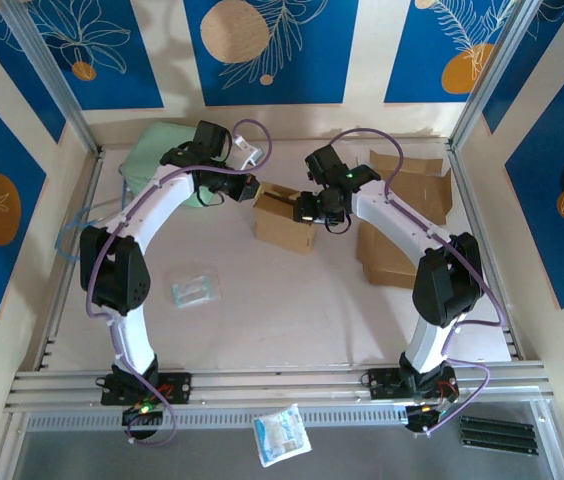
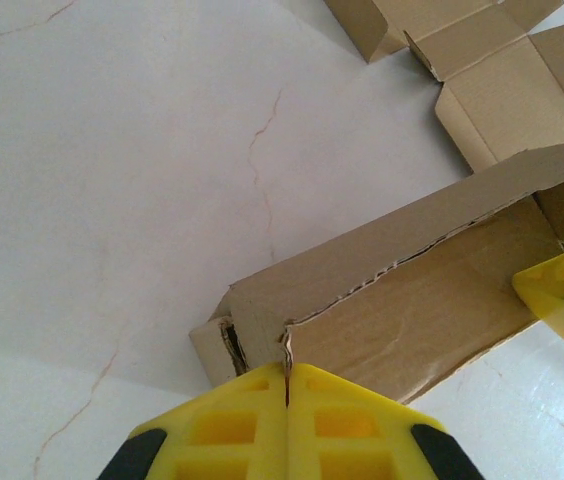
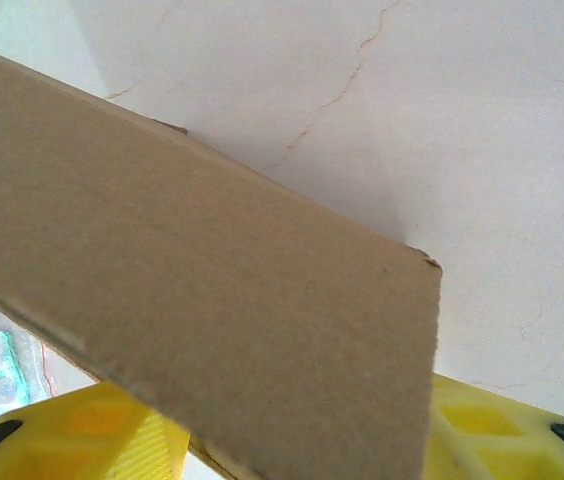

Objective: Fold the paper box

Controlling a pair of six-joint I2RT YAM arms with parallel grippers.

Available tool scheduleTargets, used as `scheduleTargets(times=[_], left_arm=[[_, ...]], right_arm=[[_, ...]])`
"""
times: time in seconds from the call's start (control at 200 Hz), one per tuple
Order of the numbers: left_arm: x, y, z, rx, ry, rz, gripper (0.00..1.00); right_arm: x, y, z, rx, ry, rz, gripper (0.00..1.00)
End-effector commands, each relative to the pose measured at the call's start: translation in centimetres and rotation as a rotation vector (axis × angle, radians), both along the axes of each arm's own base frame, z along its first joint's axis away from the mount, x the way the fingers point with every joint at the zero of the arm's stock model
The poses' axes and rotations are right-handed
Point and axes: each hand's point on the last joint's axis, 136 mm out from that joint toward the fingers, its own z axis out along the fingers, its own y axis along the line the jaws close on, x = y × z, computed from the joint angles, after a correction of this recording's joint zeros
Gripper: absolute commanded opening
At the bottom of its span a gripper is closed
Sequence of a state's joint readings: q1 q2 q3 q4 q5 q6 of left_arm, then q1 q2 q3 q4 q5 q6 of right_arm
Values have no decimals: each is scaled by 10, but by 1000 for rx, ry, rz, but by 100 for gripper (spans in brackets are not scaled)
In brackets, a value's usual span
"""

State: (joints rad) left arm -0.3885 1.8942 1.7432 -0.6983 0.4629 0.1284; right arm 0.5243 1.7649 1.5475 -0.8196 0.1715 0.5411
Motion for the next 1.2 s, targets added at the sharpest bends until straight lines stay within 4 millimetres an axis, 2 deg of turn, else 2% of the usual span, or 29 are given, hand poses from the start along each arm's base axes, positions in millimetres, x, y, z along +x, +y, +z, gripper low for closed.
scheduleTargets(times=[0.0, 0.19, 0.505, 0.685, 0.79, 0.875, 0.94, 1.055, 1.196], left_arm=[[-10, -13, -6, -55, 63, -41, 0], [-12, -11, -13, -40, 79, -38, 0], [-12, 13, -57, 135, 132, 12, 0], [-18, 5, -59, 74, 152, 3, 1], [-17, 1, -43, 25, 112, 1, 15], [-17, -2, -22, -18, 65, -2, 32], [-18, -4, -5, -46, 31, -4, 41], [-19, -2, 18, -84, -21, 12, 49], [-15, 2, 43, -152, -67, 75, 52]], right_arm=[[-10, -10, -31, -99, 80, 10, 50], [-10, -9, -32, -99, 82, 11, 50], [-10, -10, -31, -99, 81, 11, 50], [-10, -10, -31, -100, 81, 10, 50], [-10, -9, -30, -100, 80, 12, 50], [-10, -10, -29, -100, 78, 11, 50], [-10, -10, -29, -101, 77, 11, 50], [-10, -9, -28, -98, 77, 12, 50], [-10, -9, -29, -100, 77, 15, 50]])
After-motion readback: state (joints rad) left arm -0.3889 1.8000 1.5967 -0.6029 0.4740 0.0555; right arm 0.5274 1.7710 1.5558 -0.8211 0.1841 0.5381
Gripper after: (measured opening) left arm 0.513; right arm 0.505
